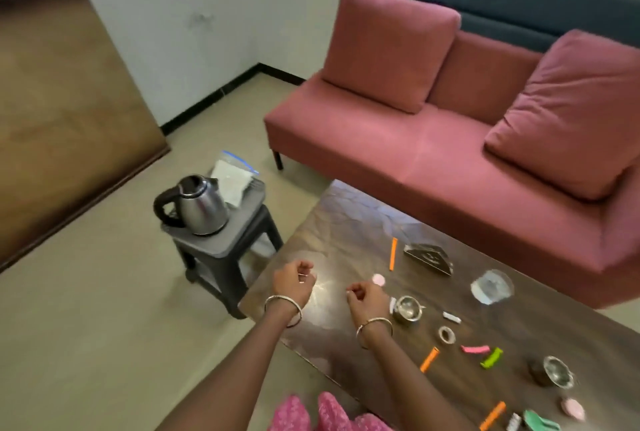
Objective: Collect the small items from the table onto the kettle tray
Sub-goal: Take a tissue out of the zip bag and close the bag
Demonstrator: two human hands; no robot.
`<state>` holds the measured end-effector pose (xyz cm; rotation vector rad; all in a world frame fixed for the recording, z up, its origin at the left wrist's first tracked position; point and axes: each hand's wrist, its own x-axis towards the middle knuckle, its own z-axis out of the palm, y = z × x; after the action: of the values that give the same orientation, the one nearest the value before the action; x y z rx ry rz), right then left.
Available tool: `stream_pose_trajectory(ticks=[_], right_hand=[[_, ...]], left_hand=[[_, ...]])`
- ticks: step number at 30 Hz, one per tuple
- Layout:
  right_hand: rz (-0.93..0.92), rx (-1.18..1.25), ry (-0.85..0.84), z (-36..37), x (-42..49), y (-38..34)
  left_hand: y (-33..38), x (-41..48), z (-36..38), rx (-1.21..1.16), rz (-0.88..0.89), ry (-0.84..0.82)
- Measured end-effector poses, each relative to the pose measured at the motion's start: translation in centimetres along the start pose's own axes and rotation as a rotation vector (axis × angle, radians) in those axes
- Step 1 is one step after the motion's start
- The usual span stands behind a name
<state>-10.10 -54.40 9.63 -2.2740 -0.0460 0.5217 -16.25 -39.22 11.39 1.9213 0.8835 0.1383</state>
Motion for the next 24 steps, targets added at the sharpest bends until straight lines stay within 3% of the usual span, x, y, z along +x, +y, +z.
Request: stream_pose_trajectory(ticks=[11,24], right_hand=[[-0.164,-0.056,-0.121,9.1,2.5,-9.9],[-0.113,-0.008,-0.132,18.3,14.9,-20.4]], left_hand=[[-4.0,4.3,-9.9,0.001,-0.09,0.163],[-6.9,20.3,-16.7,0.097,-0.13,0.114]])
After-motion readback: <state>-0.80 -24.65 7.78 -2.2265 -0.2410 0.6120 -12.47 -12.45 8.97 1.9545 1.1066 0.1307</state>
